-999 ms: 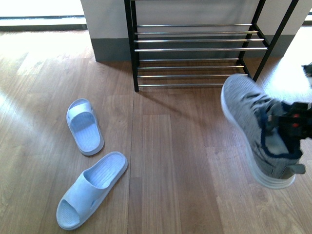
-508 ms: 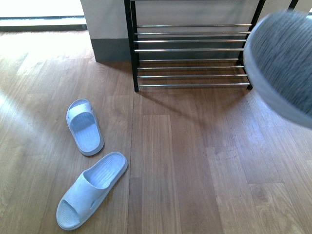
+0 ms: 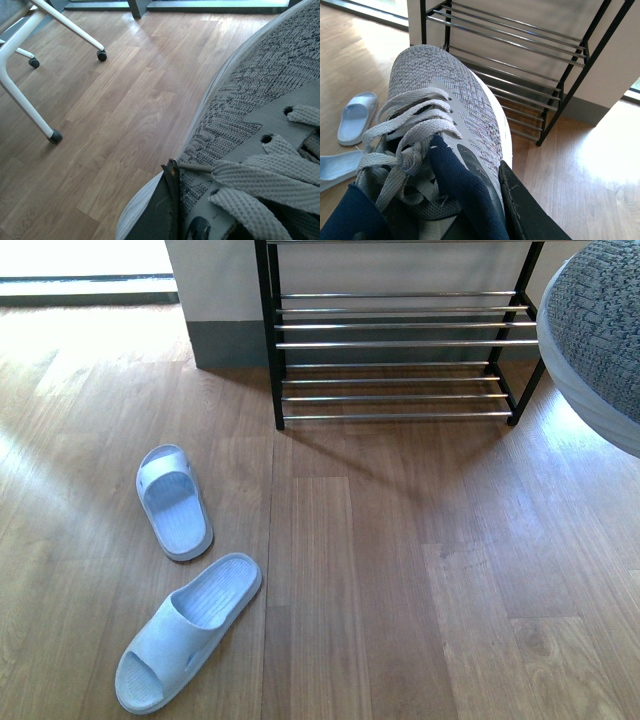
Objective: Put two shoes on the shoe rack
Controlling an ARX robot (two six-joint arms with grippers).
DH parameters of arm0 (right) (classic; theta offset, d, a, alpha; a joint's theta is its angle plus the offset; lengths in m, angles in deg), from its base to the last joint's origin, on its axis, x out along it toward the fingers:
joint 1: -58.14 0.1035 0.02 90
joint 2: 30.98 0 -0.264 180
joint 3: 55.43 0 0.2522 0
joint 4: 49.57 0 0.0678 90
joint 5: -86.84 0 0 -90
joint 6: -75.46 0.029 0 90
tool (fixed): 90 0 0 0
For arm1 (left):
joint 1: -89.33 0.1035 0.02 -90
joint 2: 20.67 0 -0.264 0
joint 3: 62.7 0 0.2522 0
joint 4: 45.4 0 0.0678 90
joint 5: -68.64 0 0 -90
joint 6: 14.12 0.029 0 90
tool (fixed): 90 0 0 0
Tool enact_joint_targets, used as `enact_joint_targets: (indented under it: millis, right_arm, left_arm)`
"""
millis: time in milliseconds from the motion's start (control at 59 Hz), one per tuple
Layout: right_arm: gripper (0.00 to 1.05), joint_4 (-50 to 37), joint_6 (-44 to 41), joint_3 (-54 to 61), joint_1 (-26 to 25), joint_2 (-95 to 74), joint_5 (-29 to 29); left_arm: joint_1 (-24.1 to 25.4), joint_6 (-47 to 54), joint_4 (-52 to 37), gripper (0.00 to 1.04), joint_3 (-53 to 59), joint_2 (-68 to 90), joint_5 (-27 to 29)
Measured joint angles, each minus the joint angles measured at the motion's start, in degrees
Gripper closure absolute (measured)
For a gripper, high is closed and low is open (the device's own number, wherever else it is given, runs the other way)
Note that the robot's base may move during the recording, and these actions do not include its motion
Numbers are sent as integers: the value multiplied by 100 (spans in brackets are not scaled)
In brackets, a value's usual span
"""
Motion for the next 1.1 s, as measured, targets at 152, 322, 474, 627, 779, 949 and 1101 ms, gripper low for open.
enact_joint_targets:
  millis: [152, 322, 474, 627, 779, 949, 1101]
  right_arm:
    - [103, 0, 0, 0, 0, 0, 37]
    - [103, 4, -11, 0, 0, -2, 0]
    - [103, 4, -11, 0, -2, 2, -2]
    - [103, 4, -11, 0, -2, 2, -4]
    - [103, 4, -13, 0, -7, 2, -4]
    - [103, 4, -11, 0, -7, 2, -2]
    - [103, 7, -13, 7, -9, 2, -52]
  left_arm:
    - [0, 0, 0, 103, 0, -4, 9]
    - [-2, 0, 0, 103, 0, -4, -2]
    - [0, 0, 0, 103, 0, -11, -4]
    - [-2, 0, 0, 103, 0, -11, -9]
    - [-2, 0, 0, 103, 0, -9, -7]
    - [-2, 0, 0, 103, 0, -11, -4]
    - [-11, 0, 0, 103, 0, -11, -39]
